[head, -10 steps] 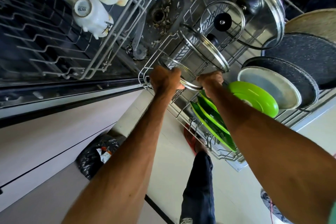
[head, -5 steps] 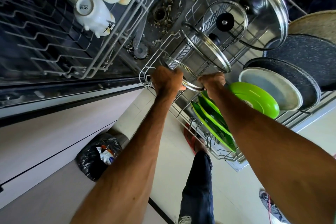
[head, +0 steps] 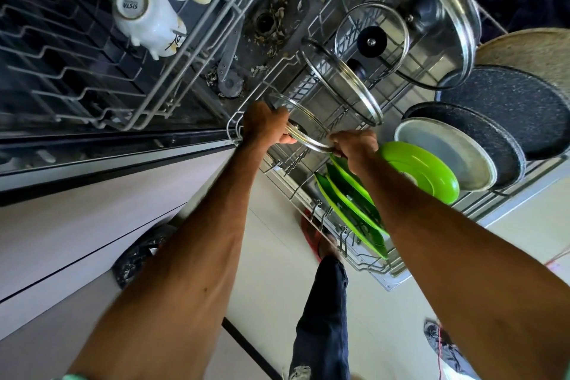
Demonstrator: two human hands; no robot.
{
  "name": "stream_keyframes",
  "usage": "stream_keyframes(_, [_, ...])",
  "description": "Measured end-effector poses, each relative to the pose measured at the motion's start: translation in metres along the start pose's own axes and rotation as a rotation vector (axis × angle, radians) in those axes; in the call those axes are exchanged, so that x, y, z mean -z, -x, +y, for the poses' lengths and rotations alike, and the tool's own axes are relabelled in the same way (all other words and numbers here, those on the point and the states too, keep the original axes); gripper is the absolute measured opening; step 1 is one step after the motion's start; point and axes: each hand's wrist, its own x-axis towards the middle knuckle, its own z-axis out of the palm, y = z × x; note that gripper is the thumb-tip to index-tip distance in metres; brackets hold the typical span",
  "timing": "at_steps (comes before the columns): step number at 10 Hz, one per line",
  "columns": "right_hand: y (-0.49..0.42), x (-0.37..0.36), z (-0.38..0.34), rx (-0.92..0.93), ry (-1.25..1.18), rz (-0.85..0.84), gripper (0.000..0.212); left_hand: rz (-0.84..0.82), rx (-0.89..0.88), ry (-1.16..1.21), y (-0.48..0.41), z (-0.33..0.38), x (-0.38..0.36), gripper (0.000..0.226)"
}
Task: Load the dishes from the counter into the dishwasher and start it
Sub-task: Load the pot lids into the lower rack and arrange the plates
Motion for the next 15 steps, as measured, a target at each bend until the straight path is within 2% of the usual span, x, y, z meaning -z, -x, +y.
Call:
stream_keyframes(1, [0.001,0.002,0.004,0.019,-0.234,-0.022,0.029,-0.056,0.01,0.027,-0.006,-0.001,0.008,0.033])
stream_keyframes(2, [0.0,0.001,0.002,-0.05,-0.147,0.039,0.023,-0.085,0.006,0.017,-0.006,0.002,0.013,0.029])
stream_keyframes(4, [0.005,0.009,0.01,0.059,-0.31,-0.05,0.032,-0.079,-0.014,0.02,-0.008,0.0,0.011,0.027])
stream_keyframes(6, [0.004,0.01,0.006,0.058,-0.309,-0.068,0.047,-0.116,0.019,-0.013,-0.021,0.001,0.012,0.028])
stream_keyframes(8, [0.012,0.016,0.007,0.056,-0.278,-0.076,0.049,-0.134,0.033,0.051,-0.011,0.002,0.013,0.03])
stream_keyframes(9, [0.018,0.021,0.012,0.037,-0.341,-0.089,0.043,-0.153,0.042,0.148,0.003,0.0,0.007,0.032])
stream_keyframes(10, [0.034,0.019,0.01,-0.027,-0.34,-0.067,0.005,-0.153,0.079,0.27,0.019,-0.005,0.003,0.034])
stream_keyframes(11, [0.045,0.018,0.007,-0.071,-0.378,-0.052,0.013,-0.121,0.084,0.341,0.033,-0.005,-0.004,0.036])
stream_keyframes(12, [0.049,0.019,0.01,-0.055,-0.477,-0.169,0.007,-0.09,0.07,0.325,0.041,0.002,-0.008,0.029])
stream_keyframes(13, [0.057,0.025,0.009,-0.032,-0.494,-0.211,0.019,-0.079,0.038,0.212,0.05,0.011,-0.015,0.043])
stream_keyframes(14, [0.064,0.029,0.007,-0.088,-0.449,-0.192,0.007,0.035,-0.015,0.114,0.065,0.021,-0.025,0.048])
stream_keyframes(15, [0.069,0.033,0.007,-0.125,-0.385,-0.185,0.01,0.113,-0.036,0.097,0.073,0.023,-0.029,0.042])
